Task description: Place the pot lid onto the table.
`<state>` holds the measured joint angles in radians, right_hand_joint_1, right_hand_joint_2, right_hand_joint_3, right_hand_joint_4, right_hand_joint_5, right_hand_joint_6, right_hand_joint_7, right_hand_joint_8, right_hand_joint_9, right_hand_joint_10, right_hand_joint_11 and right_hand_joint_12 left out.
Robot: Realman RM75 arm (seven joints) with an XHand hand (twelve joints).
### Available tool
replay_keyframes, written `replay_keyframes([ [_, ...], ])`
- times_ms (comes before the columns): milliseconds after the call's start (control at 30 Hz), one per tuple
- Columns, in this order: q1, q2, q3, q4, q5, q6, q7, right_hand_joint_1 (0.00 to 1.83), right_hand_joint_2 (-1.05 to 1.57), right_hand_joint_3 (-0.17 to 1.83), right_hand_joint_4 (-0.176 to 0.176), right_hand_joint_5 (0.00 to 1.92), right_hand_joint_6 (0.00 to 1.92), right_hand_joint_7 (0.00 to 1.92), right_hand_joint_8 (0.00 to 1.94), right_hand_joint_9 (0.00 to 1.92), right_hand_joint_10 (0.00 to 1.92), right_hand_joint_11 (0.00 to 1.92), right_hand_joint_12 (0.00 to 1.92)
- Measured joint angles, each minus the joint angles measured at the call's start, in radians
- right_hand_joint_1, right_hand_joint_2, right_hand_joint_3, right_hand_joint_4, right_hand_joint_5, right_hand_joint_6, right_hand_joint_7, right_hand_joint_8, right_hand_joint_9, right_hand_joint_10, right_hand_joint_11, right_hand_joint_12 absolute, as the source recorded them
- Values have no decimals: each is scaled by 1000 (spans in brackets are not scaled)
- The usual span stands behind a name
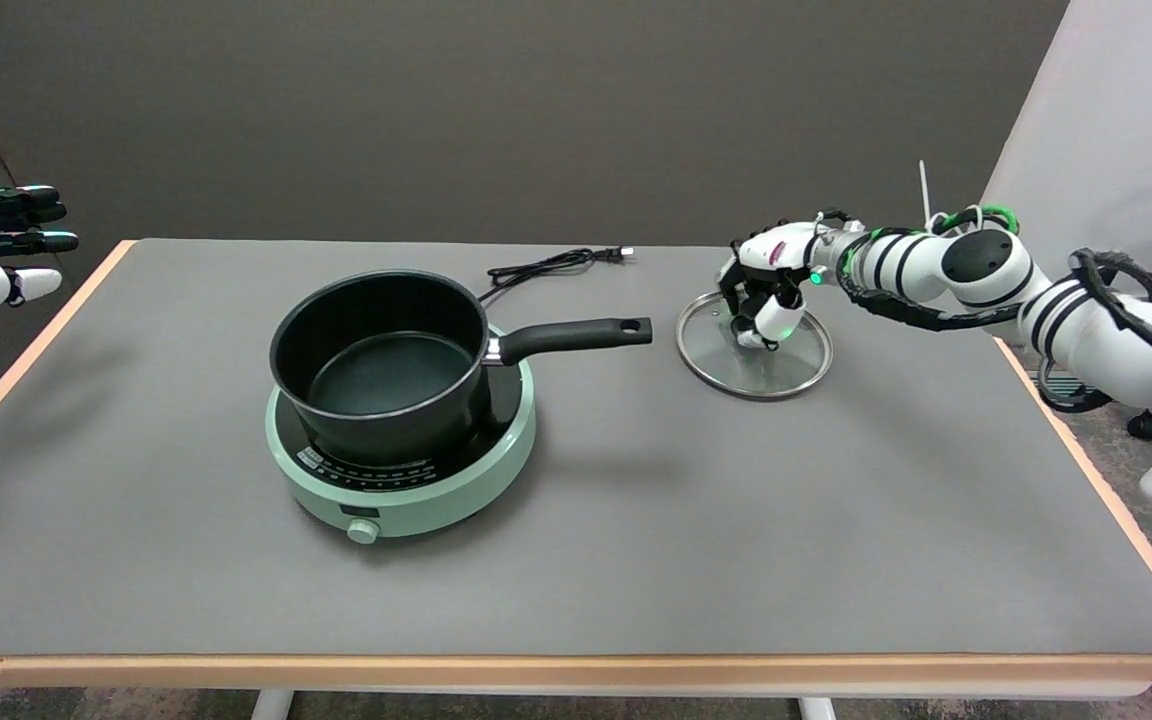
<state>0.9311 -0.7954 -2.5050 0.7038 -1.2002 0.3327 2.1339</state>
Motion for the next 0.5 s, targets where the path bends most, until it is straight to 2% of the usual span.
replay_keyframes([
  [100,1,-3,0,-4,-1,0,-1,756,531,960,176,504,242,546,196,629,377,399,604],
  [200,0,-4,-3,-8,-1,4,-5,700,461,969,176,410,185,408,161,485,267,352,579],
  [367,0,-5,-4,-11,-2,14,-14,632,394,930,174,316,161,255,157,340,193,322,535],
  [500,0,-4,2,-11,-2,15,-21,599,371,913,166,279,156,217,149,299,183,313,541],
])
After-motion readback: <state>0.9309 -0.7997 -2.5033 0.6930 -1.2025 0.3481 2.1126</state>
